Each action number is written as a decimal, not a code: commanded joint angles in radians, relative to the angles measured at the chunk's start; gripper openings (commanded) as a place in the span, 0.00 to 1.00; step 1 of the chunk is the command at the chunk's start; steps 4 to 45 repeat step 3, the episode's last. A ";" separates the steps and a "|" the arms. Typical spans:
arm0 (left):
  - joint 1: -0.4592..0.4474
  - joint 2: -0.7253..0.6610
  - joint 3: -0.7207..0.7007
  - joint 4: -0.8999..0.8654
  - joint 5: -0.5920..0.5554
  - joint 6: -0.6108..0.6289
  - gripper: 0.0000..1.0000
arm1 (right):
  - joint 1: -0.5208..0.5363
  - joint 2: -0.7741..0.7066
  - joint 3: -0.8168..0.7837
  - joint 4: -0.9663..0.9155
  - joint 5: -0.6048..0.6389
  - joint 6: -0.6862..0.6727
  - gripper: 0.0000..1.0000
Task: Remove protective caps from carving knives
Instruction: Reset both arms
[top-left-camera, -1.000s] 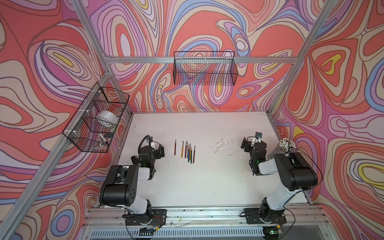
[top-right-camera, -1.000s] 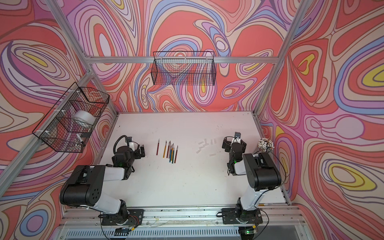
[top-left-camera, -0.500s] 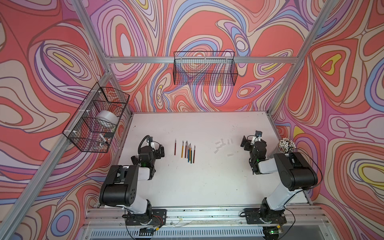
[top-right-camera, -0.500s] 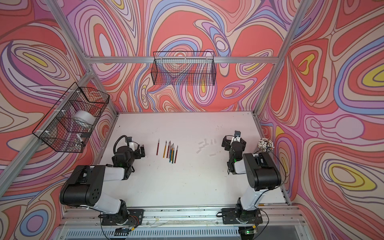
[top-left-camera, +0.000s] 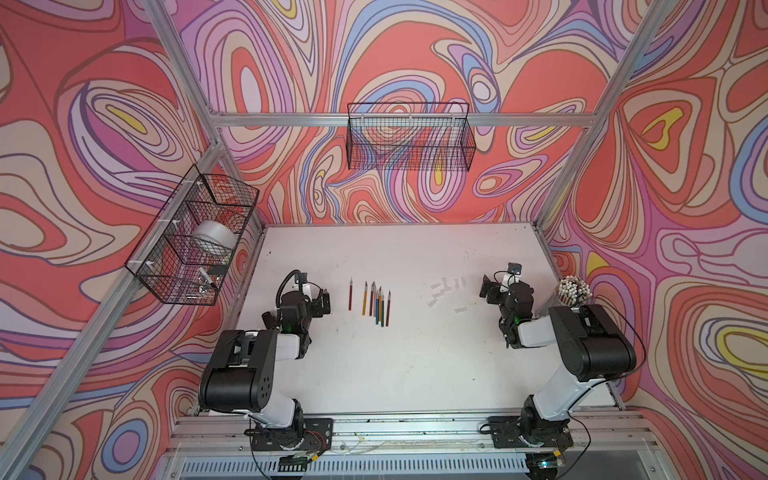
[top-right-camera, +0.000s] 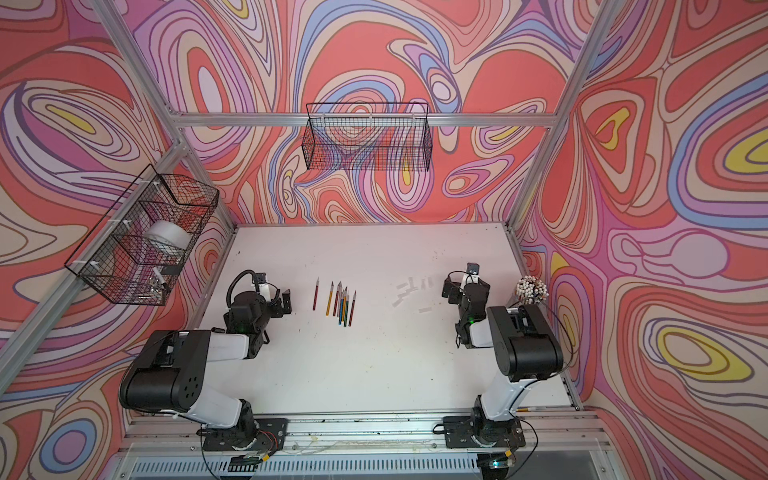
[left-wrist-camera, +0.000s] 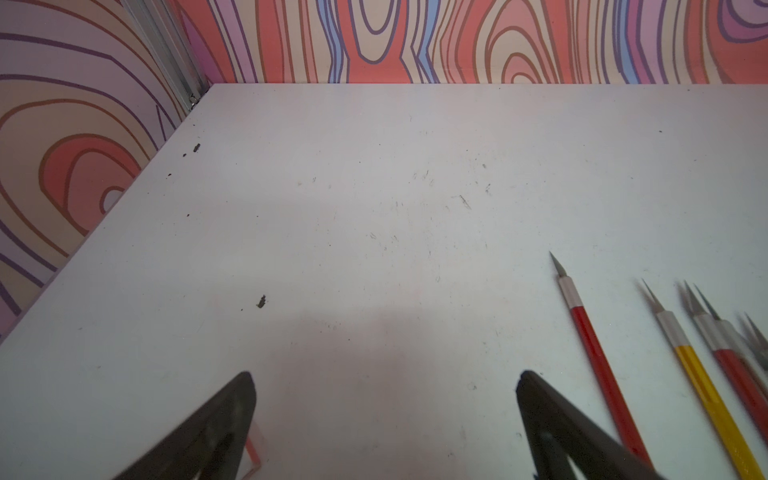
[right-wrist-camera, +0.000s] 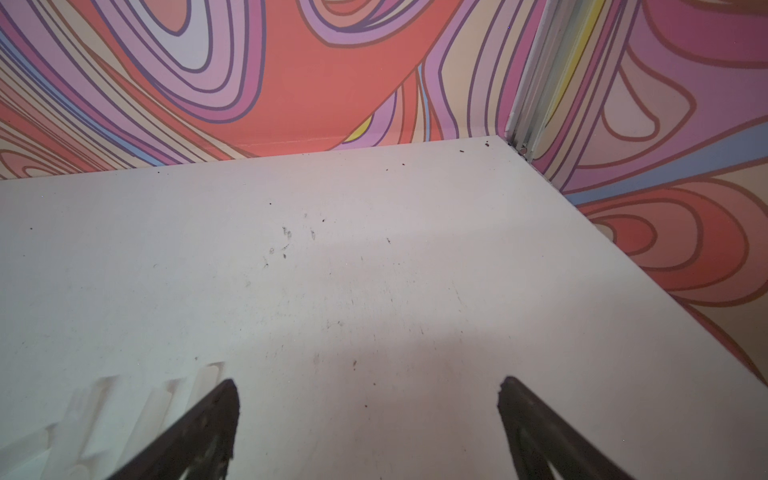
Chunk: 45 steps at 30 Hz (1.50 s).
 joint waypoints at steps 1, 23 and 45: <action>0.007 0.006 0.016 0.008 0.017 0.012 1.00 | -0.005 -0.005 0.005 -0.009 -0.013 -0.007 0.98; 0.007 0.000 0.001 0.029 0.016 0.011 1.00 | -0.004 -0.005 0.002 -0.003 -0.011 -0.008 0.98; 0.007 0.000 0.001 0.029 0.016 0.011 1.00 | -0.004 -0.005 0.002 -0.003 -0.011 -0.008 0.98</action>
